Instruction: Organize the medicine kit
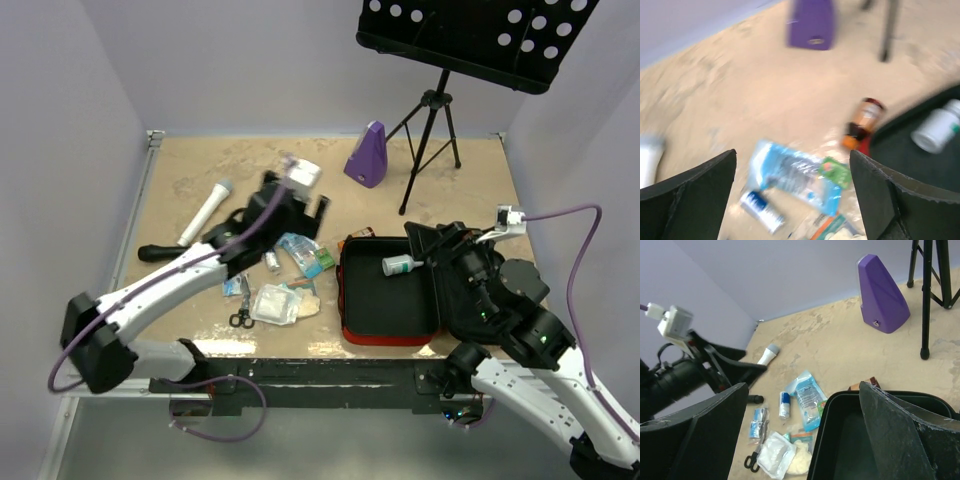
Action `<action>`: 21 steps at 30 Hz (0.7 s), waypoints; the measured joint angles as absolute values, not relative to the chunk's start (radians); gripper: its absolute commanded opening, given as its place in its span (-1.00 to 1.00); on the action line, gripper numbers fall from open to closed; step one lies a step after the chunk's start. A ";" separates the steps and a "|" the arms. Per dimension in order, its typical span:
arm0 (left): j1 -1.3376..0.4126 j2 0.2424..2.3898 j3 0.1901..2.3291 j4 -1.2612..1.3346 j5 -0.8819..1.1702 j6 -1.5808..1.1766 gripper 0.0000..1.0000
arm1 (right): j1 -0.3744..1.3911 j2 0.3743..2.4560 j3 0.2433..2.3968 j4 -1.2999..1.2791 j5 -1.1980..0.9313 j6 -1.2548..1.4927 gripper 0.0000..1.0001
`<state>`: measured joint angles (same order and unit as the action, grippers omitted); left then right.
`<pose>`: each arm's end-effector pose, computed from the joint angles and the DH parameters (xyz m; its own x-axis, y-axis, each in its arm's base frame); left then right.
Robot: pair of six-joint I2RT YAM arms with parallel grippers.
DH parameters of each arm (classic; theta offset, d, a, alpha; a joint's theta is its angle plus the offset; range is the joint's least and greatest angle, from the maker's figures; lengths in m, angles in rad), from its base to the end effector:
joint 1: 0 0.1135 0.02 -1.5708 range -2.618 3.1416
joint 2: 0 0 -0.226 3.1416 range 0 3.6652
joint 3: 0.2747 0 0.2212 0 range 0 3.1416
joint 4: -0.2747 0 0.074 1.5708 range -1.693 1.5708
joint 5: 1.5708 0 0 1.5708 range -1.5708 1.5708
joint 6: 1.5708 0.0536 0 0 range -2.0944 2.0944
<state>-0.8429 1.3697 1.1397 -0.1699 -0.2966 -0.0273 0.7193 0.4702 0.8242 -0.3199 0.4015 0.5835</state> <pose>0.2187 -0.2219 0.2961 -0.2735 0.2677 -0.9239 0.5276 0.8449 0.0886 0.1046 0.0638 0.3502 -0.1508 0.5420 -0.8267 -0.2750 0.7802 0.5618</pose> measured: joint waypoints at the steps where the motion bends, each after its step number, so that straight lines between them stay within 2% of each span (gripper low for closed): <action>1: -0.796 1.314 1.103 -0.186 -0.330 -0.087 1.00 | 0.719 0.476 0.823 -0.317 0.402 0.583 0.95; 4: -0.642 1.178 0.989 -0.230 -0.394 -0.233 1.00 | 0.719 0.498 0.810 -0.299 0.401 0.583 0.95; 6: -0.601 1.126 0.923 -0.271 -0.427 -0.314 1.00 | 0.719 0.521 0.794 -0.287 0.398 0.583 0.95; 10: -0.601 1.135 0.869 -0.354 -0.456 -0.438 1.00 | 0.719 0.565 0.777 -0.282 0.387 0.583 0.94; 14: -0.508 1.140 0.825 -0.420 -0.456 -0.536 1.00 | 0.719 0.590 0.777 -0.276 0.367 0.583 0.94; 17: -0.429 1.139 0.788 -0.451 -0.448 -0.588 0.94 | 0.719 0.596 0.777 -0.274 0.358 0.583 0.95; 21: -0.419 1.135 0.731 -0.448 -0.387 -0.621 0.83 | 0.719 0.602 0.775 -0.260 0.348 0.582 0.95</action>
